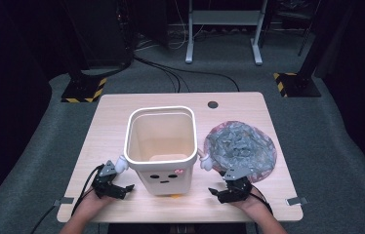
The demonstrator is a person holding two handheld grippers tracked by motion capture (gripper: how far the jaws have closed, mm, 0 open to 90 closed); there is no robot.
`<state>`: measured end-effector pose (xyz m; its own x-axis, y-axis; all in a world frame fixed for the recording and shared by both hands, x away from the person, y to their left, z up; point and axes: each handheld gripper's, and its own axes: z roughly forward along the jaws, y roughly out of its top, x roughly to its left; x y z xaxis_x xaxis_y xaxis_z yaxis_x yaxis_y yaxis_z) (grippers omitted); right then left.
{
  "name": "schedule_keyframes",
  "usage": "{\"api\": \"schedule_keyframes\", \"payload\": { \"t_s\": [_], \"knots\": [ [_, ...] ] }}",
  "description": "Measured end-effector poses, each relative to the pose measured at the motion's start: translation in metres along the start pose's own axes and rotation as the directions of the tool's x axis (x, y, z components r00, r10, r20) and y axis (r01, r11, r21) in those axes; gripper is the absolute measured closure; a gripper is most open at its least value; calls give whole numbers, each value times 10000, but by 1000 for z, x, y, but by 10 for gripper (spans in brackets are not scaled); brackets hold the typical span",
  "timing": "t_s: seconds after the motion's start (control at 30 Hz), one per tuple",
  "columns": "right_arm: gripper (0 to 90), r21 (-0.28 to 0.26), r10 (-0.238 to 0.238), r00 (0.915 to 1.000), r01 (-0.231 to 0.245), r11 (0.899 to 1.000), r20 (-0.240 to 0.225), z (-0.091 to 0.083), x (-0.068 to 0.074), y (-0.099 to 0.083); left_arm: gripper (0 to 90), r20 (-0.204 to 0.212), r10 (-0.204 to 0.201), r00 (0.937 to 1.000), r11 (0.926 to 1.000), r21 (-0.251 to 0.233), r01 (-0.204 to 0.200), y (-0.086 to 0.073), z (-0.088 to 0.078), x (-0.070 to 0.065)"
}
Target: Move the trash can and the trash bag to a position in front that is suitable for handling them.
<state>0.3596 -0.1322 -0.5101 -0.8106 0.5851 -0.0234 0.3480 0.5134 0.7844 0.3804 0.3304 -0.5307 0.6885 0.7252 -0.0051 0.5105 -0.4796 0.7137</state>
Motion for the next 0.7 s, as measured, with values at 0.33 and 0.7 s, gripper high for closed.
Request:
{"api": "schedule_keyframes", "payload": {
  "t_s": [0.33, 0.7],
  "knots": [
    [255, -268, 148, 9981, -132, 9996, 597, -11, -8, 0, 2, 8, 10, 10000, 10000, -4, -10, 0, 0, 0],
    [256, -738, 930, 9809, -814, 9939, 1708, -26, -24, -4, 2, 35, 66, 10000, 10000, 16, -66, -1, -1, 1]
  ]
}}
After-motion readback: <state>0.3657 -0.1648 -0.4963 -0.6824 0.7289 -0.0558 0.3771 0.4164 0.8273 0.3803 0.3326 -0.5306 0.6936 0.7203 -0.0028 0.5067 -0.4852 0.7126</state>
